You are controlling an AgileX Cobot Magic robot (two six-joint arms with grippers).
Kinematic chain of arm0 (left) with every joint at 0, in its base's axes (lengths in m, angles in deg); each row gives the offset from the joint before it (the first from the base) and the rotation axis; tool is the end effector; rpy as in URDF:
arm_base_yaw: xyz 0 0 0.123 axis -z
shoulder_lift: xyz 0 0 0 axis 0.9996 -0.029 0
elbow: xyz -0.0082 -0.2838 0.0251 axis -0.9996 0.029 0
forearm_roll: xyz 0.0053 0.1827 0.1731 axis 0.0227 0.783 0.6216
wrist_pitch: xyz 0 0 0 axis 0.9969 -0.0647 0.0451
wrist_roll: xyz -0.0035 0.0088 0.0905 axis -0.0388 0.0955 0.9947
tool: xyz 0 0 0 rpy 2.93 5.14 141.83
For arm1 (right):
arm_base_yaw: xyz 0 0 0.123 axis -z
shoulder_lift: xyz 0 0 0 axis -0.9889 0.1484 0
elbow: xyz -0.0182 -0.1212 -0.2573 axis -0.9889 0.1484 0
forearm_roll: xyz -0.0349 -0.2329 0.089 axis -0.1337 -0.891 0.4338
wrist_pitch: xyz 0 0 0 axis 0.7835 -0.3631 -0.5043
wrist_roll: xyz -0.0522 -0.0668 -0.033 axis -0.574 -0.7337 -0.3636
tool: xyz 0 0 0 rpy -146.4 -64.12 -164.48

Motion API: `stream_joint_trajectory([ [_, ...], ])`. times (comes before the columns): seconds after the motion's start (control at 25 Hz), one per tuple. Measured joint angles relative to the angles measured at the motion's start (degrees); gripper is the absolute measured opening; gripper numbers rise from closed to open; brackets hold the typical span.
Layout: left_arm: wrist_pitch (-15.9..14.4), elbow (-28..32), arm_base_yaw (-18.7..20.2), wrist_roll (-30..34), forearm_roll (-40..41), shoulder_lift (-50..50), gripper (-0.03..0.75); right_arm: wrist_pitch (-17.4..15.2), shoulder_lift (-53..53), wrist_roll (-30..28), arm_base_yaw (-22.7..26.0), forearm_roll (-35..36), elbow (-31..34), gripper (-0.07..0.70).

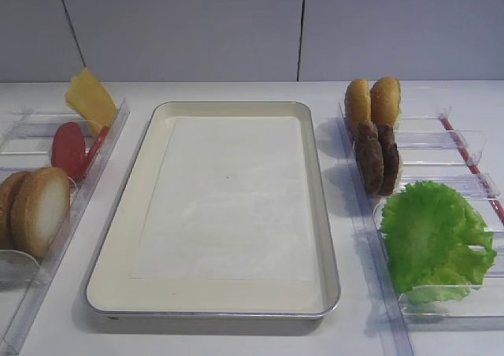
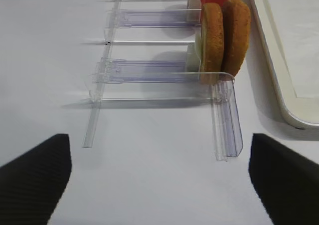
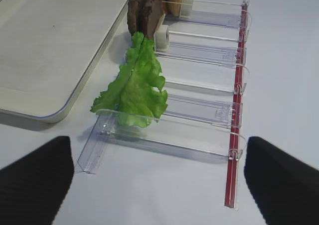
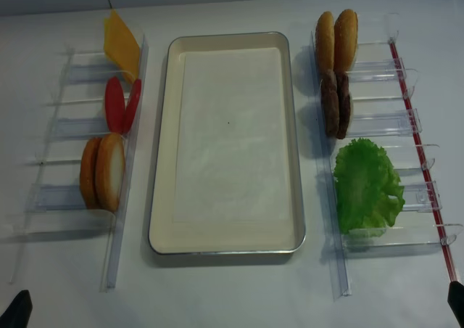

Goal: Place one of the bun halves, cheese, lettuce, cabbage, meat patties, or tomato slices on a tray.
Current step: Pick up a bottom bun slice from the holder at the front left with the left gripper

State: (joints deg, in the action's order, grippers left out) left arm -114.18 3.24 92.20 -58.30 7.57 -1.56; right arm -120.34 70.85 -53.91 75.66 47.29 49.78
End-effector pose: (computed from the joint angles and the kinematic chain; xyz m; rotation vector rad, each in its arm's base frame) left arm -0.0111 0.0070 0.2618 0.0114 2.1678 0.0246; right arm -0.0124 0.0178 0.2657 -0.2409 2.0976 0.2769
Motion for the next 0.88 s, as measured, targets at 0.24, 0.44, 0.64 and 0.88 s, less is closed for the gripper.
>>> stream_joint_trajectory([
  [0.24,0.0,0.0,0.0,0.0,0.0,0.0,0.675,0.0,0.0,0.0,0.0,0.0,0.0,0.692],
  [0.44,0.0,0.0,0.0,0.0,0.0,0.0,0.675,0.0,0.0,0.0,0.0,0.0,0.0,0.692],
  [0.64,0.0,0.0,0.0,0.1,0.0,0.0,0.675,0.0,0.0,0.0,0.0,0.0,0.0,0.692],
  [0.88,0.25,0.0,0.0,3.85,0.0,0.0,0.675,0.0,0.0,0.0,0.0,0.0,0.0,0.692],
])
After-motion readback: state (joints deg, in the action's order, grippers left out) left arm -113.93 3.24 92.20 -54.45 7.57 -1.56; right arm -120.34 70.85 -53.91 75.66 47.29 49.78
